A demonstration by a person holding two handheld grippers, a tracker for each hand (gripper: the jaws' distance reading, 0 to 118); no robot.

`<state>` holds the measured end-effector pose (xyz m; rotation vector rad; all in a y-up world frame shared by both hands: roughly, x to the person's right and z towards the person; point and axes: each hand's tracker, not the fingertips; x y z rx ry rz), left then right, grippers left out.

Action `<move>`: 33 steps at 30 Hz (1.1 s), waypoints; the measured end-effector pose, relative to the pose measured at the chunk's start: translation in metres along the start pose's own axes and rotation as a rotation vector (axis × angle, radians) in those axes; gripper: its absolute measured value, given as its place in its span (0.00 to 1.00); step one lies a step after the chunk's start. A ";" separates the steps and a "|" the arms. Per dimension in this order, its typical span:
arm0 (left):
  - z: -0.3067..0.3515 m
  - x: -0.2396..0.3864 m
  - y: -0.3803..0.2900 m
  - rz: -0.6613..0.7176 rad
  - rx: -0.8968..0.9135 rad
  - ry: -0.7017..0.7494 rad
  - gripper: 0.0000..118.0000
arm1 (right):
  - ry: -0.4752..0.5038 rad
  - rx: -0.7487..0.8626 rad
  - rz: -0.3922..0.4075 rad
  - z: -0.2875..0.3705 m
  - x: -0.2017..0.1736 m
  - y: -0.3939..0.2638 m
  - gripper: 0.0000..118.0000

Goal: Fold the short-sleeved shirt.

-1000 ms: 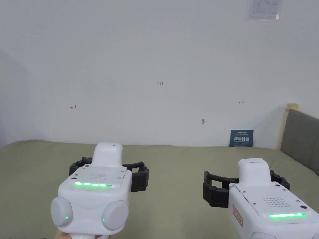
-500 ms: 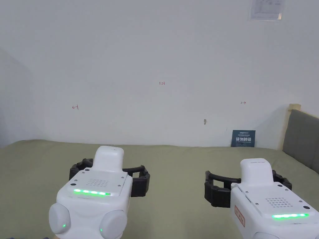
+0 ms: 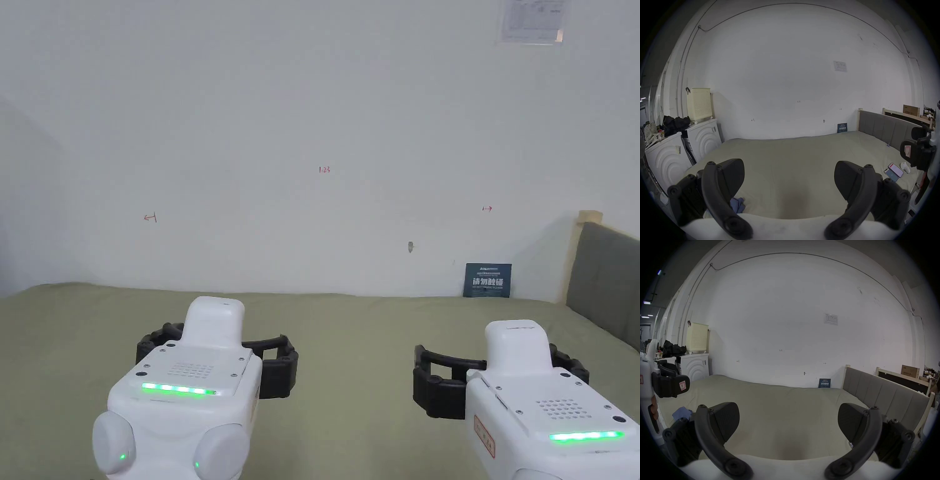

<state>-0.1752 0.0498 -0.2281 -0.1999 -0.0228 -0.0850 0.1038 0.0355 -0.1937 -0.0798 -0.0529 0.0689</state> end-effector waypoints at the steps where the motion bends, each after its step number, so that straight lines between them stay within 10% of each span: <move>1: 0.000 0.000 0.000 0.001 -0.001 -0.004 0.97 | -0.001 0.001 0.000 0.000 0.000 0.000 1.00; 33: 0.007 0.003 -0.001 -0.016 -0.022 -0.013 0.97 | 0.015 -0.010 -0.019 0.000 -0.001 -0.002 1.00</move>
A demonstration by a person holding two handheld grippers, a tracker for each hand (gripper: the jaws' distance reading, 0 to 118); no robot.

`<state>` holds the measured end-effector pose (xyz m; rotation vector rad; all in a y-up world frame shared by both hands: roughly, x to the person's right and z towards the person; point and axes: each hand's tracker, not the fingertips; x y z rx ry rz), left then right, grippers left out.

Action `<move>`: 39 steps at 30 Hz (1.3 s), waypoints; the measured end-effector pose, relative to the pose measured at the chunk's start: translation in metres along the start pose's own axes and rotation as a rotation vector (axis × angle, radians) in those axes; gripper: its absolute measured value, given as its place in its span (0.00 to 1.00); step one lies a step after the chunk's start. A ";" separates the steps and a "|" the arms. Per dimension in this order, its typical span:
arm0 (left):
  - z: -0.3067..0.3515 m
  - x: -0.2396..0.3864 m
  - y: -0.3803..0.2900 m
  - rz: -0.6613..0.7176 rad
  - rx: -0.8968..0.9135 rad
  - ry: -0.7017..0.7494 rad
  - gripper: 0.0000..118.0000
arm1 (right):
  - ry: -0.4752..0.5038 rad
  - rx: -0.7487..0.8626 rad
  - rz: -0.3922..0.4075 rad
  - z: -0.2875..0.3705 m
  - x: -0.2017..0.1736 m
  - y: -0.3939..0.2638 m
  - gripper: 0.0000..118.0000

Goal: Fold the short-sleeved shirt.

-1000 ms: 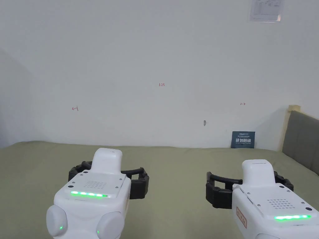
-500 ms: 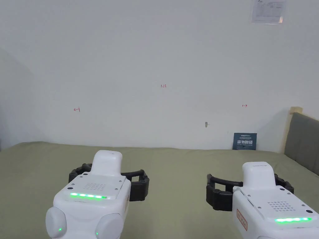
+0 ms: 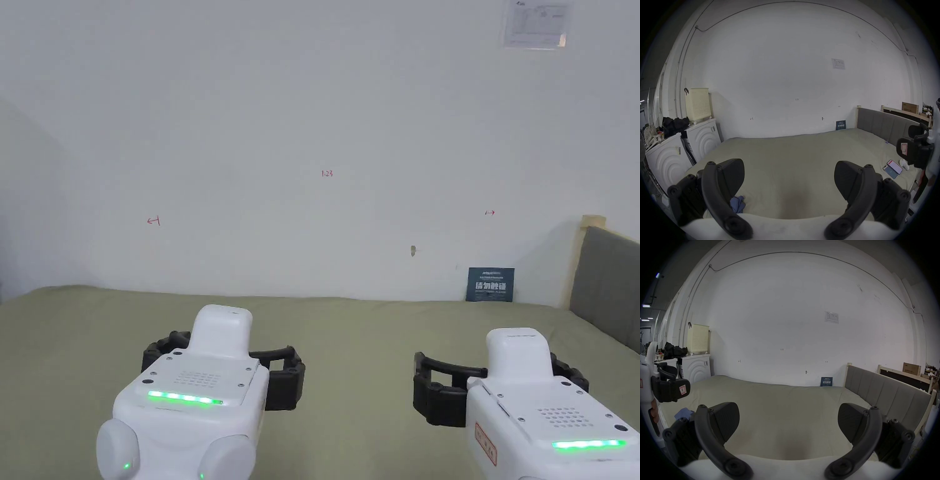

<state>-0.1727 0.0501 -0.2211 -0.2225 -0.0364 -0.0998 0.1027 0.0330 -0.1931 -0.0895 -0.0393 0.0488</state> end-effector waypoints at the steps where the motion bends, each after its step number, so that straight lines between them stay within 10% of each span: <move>1: 0.000 -0.001 0.001 0.007 -0.005 -0.004 0.97 | 0.001 -0.003 0.001 0.000 0.000 0.000 1.00; 39: 0.005 -0.006 0.007 0.030 -0.026 0.011 0.97 | 0.015 0.001 0.010 0.005 -0.005 0.000 1.00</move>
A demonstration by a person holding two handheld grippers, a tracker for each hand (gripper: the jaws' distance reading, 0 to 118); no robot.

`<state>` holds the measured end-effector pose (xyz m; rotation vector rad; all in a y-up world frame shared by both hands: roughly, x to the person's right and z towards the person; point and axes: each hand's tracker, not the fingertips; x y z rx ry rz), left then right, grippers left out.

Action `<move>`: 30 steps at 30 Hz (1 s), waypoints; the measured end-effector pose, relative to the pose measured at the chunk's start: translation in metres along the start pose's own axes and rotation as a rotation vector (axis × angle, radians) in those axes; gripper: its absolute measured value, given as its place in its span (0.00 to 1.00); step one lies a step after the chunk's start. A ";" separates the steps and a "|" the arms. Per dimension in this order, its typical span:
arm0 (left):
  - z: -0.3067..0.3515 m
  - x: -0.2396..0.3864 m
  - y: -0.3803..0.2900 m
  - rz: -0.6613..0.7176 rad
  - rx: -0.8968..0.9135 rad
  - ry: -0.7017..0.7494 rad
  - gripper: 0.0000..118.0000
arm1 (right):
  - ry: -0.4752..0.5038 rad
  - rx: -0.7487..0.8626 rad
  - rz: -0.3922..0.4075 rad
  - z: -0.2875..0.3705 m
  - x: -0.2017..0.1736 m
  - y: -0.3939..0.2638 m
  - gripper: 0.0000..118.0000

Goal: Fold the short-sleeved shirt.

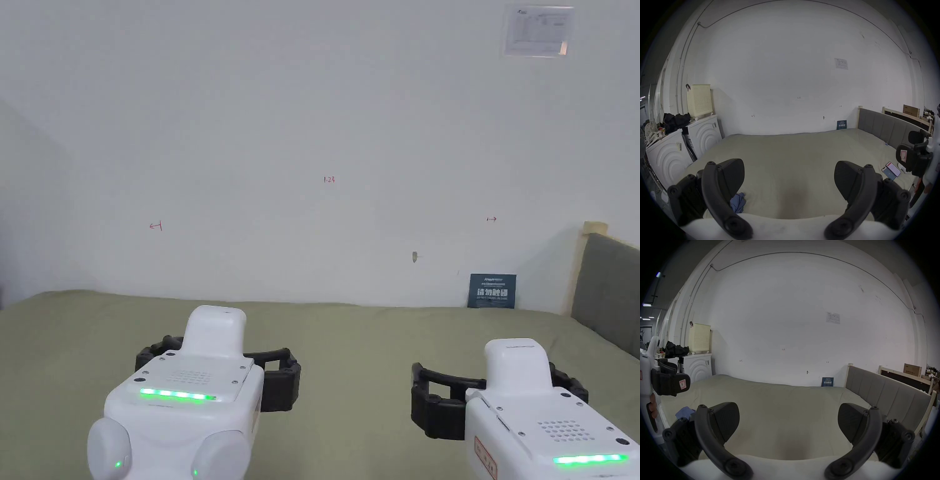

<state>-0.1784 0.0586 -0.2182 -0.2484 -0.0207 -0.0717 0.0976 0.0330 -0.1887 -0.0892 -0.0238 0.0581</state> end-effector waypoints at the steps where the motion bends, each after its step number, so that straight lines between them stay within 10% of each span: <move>1: 0.000 0.000 0.000 0.000 0.003 0.003 0.97 | 0.002 0.000 0.000 0.000 0.000 0.000 1.00; 30: 0.006 0.004 0.001 -0.007 0.009 0.010 0.97 | 0.020 -0.002 -0.010 -0.001 -0.002 0.000 1.00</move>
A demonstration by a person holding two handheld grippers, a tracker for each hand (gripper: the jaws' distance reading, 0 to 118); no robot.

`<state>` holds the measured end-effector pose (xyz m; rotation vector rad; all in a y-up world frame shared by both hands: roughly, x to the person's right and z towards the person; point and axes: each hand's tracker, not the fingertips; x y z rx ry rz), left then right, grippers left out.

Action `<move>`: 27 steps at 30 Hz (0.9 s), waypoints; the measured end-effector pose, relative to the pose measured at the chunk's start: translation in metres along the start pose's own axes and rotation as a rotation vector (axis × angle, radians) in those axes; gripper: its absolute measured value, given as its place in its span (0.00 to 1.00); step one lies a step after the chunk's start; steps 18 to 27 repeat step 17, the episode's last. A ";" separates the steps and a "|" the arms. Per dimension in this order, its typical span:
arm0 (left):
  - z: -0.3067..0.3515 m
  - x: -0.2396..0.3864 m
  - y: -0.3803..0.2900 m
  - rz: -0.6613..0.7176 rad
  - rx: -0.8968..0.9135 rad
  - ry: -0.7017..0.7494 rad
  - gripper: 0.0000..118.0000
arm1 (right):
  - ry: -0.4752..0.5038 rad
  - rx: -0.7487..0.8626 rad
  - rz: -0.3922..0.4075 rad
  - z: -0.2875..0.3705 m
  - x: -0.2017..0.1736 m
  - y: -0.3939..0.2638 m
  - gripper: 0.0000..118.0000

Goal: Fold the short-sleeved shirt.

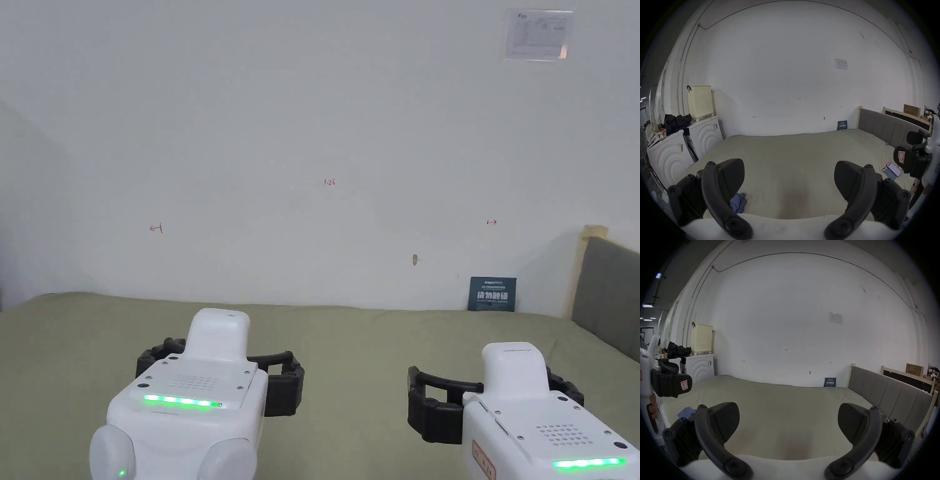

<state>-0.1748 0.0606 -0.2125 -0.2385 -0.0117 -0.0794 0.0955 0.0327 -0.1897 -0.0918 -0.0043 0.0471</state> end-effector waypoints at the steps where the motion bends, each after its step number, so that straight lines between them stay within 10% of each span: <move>1: 0.000 0.000 0.000 -0.001 -0.001 0.001 0.97 | 0.001 0.000 -0.004 0.000 0.000 0.000 1.00; 27: -0.002 -0.002 0.002 0.012 0.026 0.026 0.97 | 0.006 -0.002 0.003 0.003 -0.001 -0.001 1.00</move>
